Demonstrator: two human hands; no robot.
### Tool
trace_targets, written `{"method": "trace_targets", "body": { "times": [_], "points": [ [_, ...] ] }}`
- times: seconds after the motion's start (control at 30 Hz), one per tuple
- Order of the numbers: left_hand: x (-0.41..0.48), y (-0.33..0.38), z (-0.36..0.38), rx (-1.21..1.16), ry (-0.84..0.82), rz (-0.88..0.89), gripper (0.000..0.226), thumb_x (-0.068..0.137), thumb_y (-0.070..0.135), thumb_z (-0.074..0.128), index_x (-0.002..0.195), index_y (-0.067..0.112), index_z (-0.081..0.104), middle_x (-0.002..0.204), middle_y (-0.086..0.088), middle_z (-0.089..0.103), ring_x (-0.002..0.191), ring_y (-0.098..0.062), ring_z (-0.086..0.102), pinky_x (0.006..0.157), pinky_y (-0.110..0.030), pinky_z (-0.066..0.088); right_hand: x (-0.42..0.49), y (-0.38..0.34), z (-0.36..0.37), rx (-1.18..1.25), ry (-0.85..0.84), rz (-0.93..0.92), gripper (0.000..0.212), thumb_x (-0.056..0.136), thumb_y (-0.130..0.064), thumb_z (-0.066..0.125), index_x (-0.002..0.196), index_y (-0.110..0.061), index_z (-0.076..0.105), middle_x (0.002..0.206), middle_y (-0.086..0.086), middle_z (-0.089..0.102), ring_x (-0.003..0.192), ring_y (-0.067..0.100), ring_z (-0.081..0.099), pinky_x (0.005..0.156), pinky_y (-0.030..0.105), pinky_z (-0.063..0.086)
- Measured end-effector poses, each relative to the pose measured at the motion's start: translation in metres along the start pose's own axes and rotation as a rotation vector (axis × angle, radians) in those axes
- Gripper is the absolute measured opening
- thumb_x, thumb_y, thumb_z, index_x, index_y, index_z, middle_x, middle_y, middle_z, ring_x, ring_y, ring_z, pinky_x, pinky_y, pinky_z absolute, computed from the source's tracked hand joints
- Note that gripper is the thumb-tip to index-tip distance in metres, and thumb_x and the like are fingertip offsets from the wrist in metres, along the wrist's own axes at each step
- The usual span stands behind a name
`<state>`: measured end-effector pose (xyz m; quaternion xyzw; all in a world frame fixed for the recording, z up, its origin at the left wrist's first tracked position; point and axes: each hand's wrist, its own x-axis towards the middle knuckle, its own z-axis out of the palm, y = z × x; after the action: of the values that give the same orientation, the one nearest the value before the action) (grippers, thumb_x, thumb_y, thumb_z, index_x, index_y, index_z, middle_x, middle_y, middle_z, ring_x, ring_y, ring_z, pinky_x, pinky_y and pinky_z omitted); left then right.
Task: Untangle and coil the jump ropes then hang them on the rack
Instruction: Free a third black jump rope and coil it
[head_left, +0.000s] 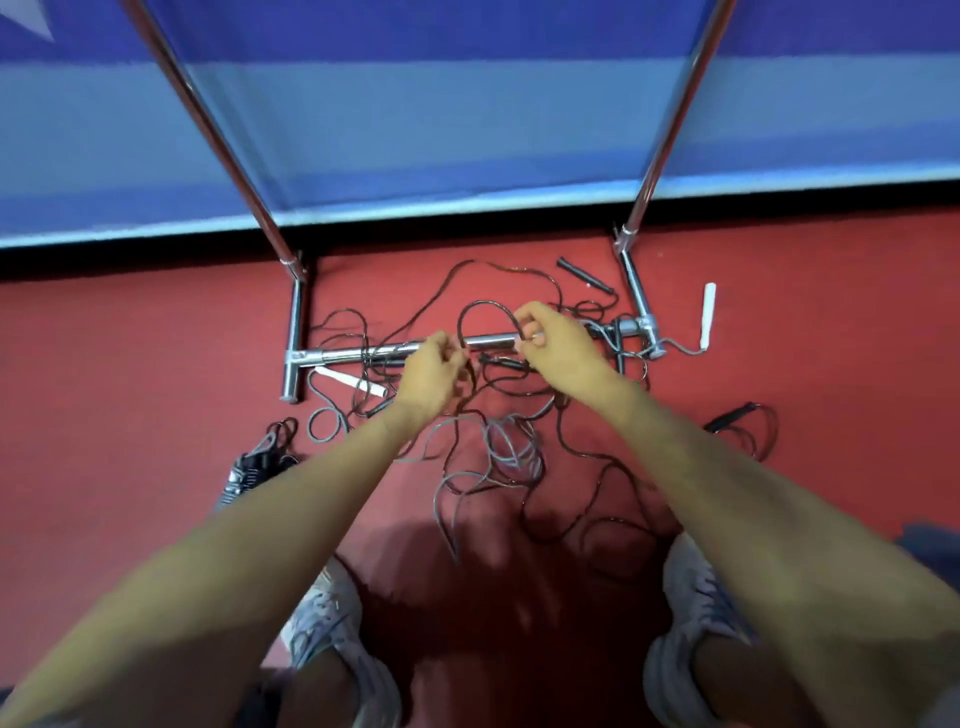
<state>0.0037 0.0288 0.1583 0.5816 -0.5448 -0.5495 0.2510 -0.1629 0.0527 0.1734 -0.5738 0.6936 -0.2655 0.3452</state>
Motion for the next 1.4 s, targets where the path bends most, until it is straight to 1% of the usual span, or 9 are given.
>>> {"method": "trace_targets", "body": {
  "times": [0.2, 0.5, 0.7, 0.83, 1.0, 1.1, 1.2, 1.27, 1.4],
  "points": [
    [-0.065, 0.09, -0.035, -0.083, 0.016, 0.136, 0.019, 0.097, 0.002, 0.05, 0.082, 0.015, 0.049, 0.076, -0.006, 0.065, 0.057, -0.015, 0.06, 0.056, -0.027, 0.051, -0.05, -0.071, -0.022, -0.04, -0.072, -0.056, 0.04, 0.087, -0.011, 0.067, 0.124, -0.007, 0.054, 0.108, 0.008, 0.066, 0.085, 0.016, 0.053, 0.076, 0.024, 0.04],
    [-0.131, 0.154, -0.052, -0.591, -0.044, 0.141, 0.013, 0.098, 0.003, 0.049, 0.087, 0.006, 0.054, 0.084, -0.01, 0.066, 0.066, -0.017, 0.07, 0.066, -0.026, 0.059, -0.089, -0.133, -0.07, 0.118, -0.023, -0.102, 0.011, 0.087, -0.008, 0.067, 0.093, 0.001, 0.066, 0.066, 0.002, 0.056, 0.06, 0.015, 0.06, 0.069, 0.027, 0.058],
    [-0.126, 0.123, -0.036, 0.214, -0.261, 0.255, 0.034, 0.096, 0.001, 0.052, 0.129, 0.008, 0.054, 0.119, -0.002, 0.06, 0.113, -0.013, 0.055, 0.096, -0.02, 0.041, -0.09, -0.151, -0.103, 0.44, -0.008, -0.049, 0.013, 0.09, -0.006, 0.065, 0.095, 0.005, 0.066, 0.073, 0.008, 0.067, 0.06, 0.008, 0.065, 0.059, 0.016, 0.055],
    [-0.123, 0.112, -0.019, 0.154, -0.434, 0.257, 0.044, 0.099, 0.003, 0.047, 0.14, 0.015, 0.037, 0.11, -0.001, 0.055, 0.1, -0.009, 0.056, 0.084, -0.012, 0.045, -0.082, -0.148, -0.109, 0.644, -0.016, 0.047, 0.016, 0.092, -0.007, 0.062, 0.099, 0.007, 0.064, 0.078, 0.012, 0.066, 0.057, 0.01, 0.067, 0.062, 0.017, 0.057],
    [-0.112, 0.127, -0.021, -0.018, -0.278, 0.215, 0.018, 0.103, 0.008, 0.039, 0.09, 0.012, 0.051, 0.079, -0.008, 0.059, 0.059, -0.007, 0.066, 0.067, -0.019, 0.054, -0.067, -0.158, -0.114, 0.821, -0.044, 0.105, 0.03, 0.101, -0.023, 0.046, 0.115, 0.002, 0.058, 0.091, 0.012, 0.067, 0.08, 0.017, 0.069, 0.077, 0.028, 0.058],
    [-0.112, 0.153, -0.03, -0.188, -0.237, 0.192, 0.021, 0.103, 0.01, 0.038, 0.086, 0.011, 0.051, 0.074, -0.008, 0.06, 0.054, -0.008, 0.066, 0.063, -0.021, 0.054, -0.055, -0.146, -0.117, 0.314, -0.033, 0.054, 0.04, 0.1, -0.019, 0.039, 0.139, -0.009, 0.043, 0.114, 0.002, 0.058, 0.096, 0.009, 0.058, 0.085, 0.026, 0.048],
    [-0.118, 0.17, -0.042, -0.308, -0.324, 0.151, 0.02, 0.102, 0.01, 0.04, 0.088, 0.008, 0.055, 0.068, -0.007, 0.063, 0.055, -0.011, 0.067, 0.063, -0.022, 0.056, -0.061, -0.126, -0.103, -0.19, -0.372, -0.105, 0.063, 0.087, -0.005, 0.059, 0.145, -0.013, 0.036, 0.115, -0.006, 0.055, 0.085, -0.001, 0.052, 0.065, 0.004, 0.037],
    [-0.121, 0.176, -0.051, -0.335, -0.355, 0.133, 0.02, 0.102, 0.011, 0.042, 0.089, 0.007, 0.056, 0.067, -0.007, 0.064, 0.057, -0.013, 0.068, 0.064, -0.024, 0.057, -0.066, -0.115, -0.088, -0.389, -0.513, -0.107, 0.068, 0.085, -0.012, 0.068, 0.144, -0.014, 0.036, 0.127, -0.001, 0.055, 0.101, 0.01, 0.055, 0.08, 0.01, 0.04],
    [-0.124, 0.185, -0.07, -0.362, -0.33, 0.129, 0.018, 0.101, 0.013, 0.042, 0.094, 0.007, 0.058, 0.066, -0.002, 0.064, 0.058, -0.012, 0.067, 0.065, -0.023, 0.057, -0.061, -0.096, -0.075, -0.42, -0.452, -0.124, 0.025, 0.097, -0.026, 0.054, 0.119, -0.018, 0.06, 0.124, 0.004, 0.061, 0.114, 0.022, 0.054, 0.092, 0.027, 0.038]
  ]
}}
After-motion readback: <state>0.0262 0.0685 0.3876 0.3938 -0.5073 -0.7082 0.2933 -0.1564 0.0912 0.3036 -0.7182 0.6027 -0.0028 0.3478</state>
